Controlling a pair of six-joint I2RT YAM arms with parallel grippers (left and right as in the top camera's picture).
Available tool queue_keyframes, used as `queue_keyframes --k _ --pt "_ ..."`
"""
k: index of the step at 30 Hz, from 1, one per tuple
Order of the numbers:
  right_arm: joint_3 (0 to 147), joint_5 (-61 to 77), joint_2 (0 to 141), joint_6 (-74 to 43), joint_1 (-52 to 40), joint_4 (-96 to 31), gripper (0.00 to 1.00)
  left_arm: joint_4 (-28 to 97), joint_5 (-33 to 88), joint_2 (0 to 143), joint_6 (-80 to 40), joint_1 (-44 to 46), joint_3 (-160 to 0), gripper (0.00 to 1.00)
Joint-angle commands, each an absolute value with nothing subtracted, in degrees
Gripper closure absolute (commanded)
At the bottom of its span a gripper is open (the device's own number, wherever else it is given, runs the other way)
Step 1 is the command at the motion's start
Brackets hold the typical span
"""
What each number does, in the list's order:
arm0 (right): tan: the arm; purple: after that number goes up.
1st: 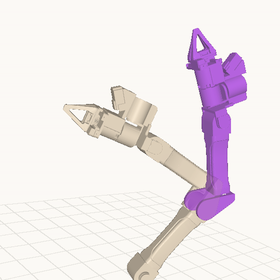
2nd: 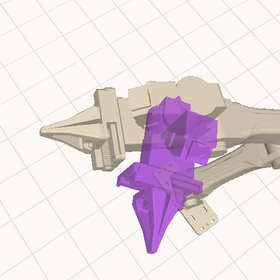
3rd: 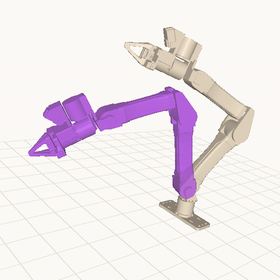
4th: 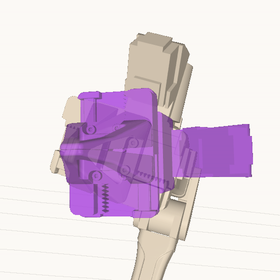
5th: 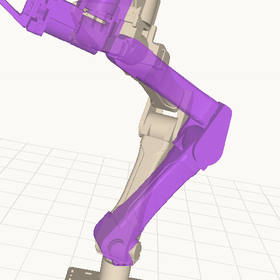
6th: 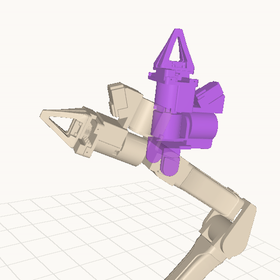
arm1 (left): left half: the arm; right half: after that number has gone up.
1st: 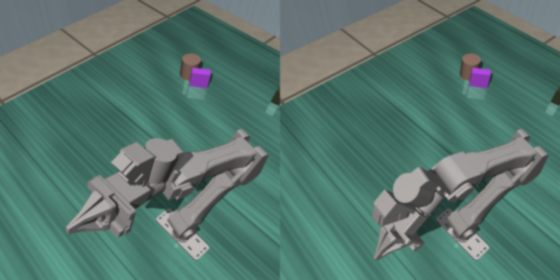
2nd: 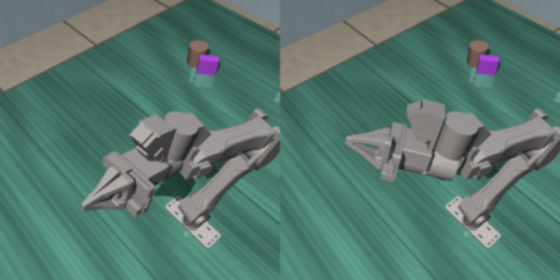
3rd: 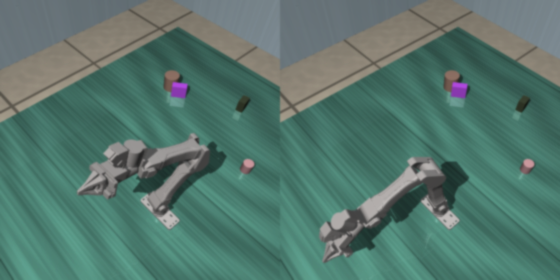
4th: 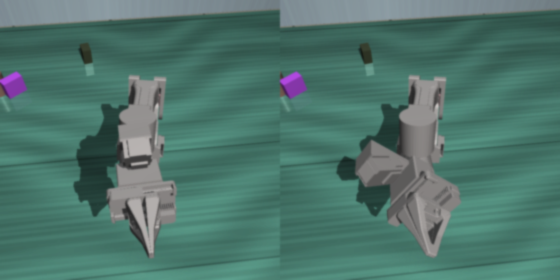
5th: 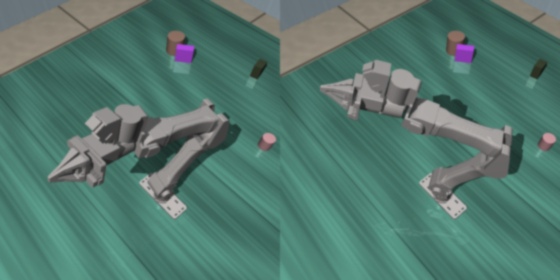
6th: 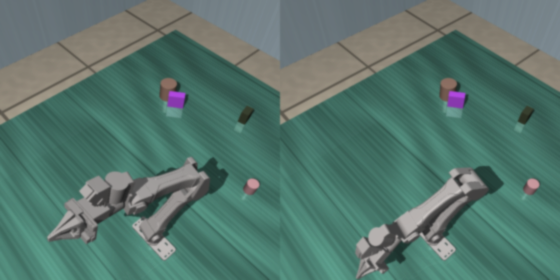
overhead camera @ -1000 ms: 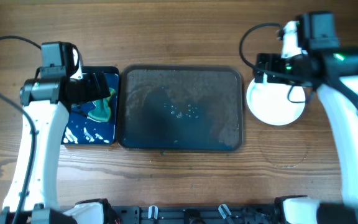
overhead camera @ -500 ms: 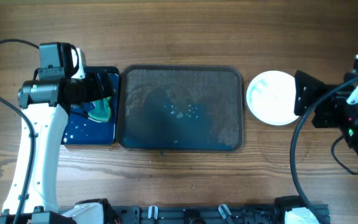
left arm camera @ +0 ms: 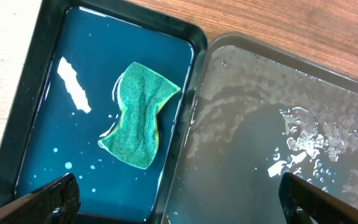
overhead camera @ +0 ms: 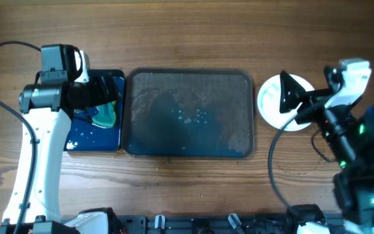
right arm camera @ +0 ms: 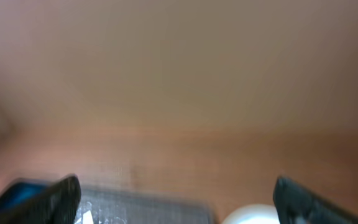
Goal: Clean dirty plates on tray and stack at the side
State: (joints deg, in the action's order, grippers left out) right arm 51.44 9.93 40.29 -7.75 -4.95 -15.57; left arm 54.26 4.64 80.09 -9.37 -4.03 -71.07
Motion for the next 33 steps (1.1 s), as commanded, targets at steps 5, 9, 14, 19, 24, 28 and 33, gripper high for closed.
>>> queue_keyframes --k 5,9,14,19,24,28,33 --pt "17.19 14.44 15.53 -14.13 -4.97 0.69 0.00 54.30 5.74 80.25 -9.89 -4.29 -71.59 0.00" --pt "10.48 14.41 9.72 -13.39 -4.99 1.69 0.00 54.33 5.74 80.25 -9.89 -4.29 -71.59 0.00" --pt "5.06 14.72 4.60 -11.94 -4.99 3.03 0.00 54.30 5.74 80.25 -9.89 -4.29 -71.59 0.00" --pt "0.23 15.44 0.14 -10.35 -4.99 3.70 0.01 54.30 5.74 80.25 -9.89 -4.29 -71.59 0.00" --pt "0.27 17.21 0.16 -3.18 -6.24 1.43 0.00 54.30 5.74 80.25 -9.87 -4.29 -71.59 0.00" --pt "0.25 17.15 0.16 -1.54 -6.90 1.43 0.00 54.30 5.74 80.25 -9.89 -4.29 -71.59 0.00" --pt "0.27 17.17 0.21 -1.54 -6.90 1.45 0.00 54.33 5.74 80.25 -9.89 -4.29 -71.59 0.00"
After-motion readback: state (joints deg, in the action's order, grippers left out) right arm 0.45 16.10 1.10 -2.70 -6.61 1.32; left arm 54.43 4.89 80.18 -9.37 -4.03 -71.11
